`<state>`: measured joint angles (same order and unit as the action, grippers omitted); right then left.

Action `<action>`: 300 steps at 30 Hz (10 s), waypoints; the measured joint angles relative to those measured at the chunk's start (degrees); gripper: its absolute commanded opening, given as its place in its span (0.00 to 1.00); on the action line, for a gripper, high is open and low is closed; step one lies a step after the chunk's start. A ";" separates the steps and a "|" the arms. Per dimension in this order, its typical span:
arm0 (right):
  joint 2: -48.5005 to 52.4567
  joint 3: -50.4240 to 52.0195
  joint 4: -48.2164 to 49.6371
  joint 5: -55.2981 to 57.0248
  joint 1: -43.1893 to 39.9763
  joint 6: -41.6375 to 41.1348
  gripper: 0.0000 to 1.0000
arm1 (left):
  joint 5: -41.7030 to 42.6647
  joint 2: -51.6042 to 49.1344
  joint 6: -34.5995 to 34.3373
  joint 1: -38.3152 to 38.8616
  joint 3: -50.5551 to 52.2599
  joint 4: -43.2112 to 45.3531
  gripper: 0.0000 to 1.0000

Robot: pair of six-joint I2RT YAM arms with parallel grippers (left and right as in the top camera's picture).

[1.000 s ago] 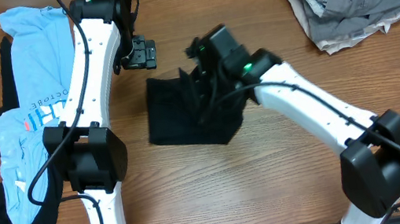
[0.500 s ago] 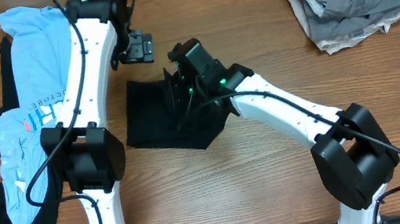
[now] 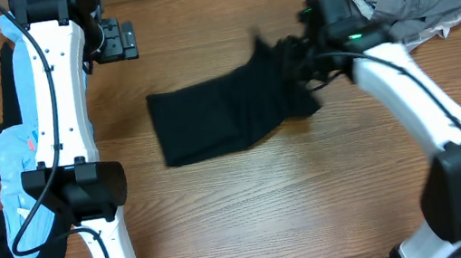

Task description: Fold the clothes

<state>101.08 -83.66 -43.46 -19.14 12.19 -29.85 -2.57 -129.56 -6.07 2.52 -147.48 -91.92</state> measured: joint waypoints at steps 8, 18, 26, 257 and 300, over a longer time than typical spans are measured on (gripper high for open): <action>-3.98 -0.15 -6.34 -0.55 -6.19 4.20 0.04 | 11.69 0.00 5.46 0.11 10.03 2.49 0.94; -3.96 -0.15 -6.64 -0.63 -6.43 6.62 0.04 | 34.99 -0.22 9.25 1.36 36.39 26.29 0.09; -3.96 -0.15 -6.69 -0.59 -6.43 7.02 0.04 | 44.22 -0.22 9.22 5.60 41.55 35.69 0.04; 22.34 -16.48 16.37 20.55 26.34 37.18 0.04 | 22.18 -5.77 6.27 0.11 3.04 7.10 0.39; 17.99 -3.58 -14.14 10.60 20.59 14.91 0.63 | 17.27 -5.77 6.49 -0.44 3.23 9.27 0.48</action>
<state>119.07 -87.24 -57.60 -8.54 32.77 -14.94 14.70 -135.33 0.43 2.09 -144.24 -82.65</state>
